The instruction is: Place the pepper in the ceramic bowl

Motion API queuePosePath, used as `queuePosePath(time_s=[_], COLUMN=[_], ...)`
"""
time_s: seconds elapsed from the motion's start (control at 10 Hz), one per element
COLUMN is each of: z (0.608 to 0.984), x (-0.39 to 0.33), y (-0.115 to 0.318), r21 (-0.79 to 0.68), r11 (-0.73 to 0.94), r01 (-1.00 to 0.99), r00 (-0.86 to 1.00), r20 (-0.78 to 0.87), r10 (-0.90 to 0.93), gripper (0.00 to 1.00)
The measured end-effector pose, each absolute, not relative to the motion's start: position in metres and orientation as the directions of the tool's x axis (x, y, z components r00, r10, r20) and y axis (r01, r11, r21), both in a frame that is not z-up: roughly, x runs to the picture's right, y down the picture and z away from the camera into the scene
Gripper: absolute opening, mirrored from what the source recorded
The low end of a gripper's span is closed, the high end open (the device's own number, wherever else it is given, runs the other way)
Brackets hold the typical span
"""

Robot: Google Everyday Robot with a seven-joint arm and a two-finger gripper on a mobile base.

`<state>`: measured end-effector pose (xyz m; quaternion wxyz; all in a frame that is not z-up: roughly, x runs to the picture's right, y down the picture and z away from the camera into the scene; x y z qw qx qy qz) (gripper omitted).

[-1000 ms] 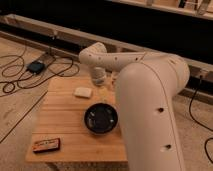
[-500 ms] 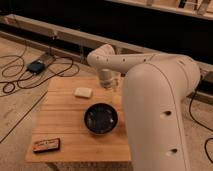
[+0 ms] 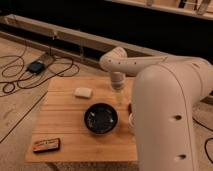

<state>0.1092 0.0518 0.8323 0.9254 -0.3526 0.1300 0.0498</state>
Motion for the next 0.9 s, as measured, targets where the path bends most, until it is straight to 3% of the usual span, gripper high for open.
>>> queuePosePath(time_s=[0.9], z=[0.863], x=[0.157], y=[0.070], r21=[-0.566], r11=[0.728], r01=[-0.385], r00=[0.904], r20=[-0.391], r10=[0.174], gripper=[0.80])
